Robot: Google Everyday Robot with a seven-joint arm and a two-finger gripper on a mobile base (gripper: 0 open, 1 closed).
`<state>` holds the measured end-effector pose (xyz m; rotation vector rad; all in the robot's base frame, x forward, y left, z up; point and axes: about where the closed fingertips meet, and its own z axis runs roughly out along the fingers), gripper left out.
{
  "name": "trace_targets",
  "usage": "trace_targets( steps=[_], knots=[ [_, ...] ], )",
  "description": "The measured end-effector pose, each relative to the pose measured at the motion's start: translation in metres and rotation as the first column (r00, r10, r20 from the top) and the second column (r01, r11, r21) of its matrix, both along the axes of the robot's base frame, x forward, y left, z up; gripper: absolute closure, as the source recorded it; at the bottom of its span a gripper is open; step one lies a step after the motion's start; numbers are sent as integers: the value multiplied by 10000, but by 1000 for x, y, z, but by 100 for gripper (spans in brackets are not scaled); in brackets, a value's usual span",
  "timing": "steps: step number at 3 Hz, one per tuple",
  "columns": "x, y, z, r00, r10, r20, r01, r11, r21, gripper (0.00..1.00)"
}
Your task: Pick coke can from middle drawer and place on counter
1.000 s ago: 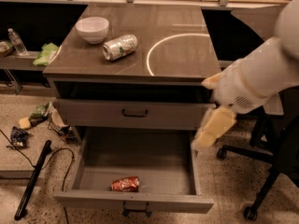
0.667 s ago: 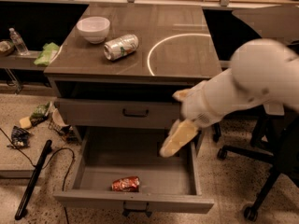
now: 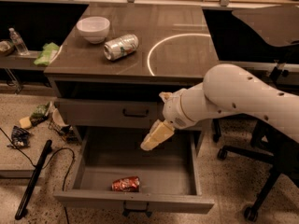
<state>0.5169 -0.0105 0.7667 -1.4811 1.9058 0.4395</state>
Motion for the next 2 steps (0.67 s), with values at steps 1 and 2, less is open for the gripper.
trace_targets(
  steps=[1,2],
  knots=[
    [1,3,-14,9997,-14,-231,20,9996,294,0],
    [2,3,-59,9985,117,-535,-57,9938,1112,0]
  ],
)
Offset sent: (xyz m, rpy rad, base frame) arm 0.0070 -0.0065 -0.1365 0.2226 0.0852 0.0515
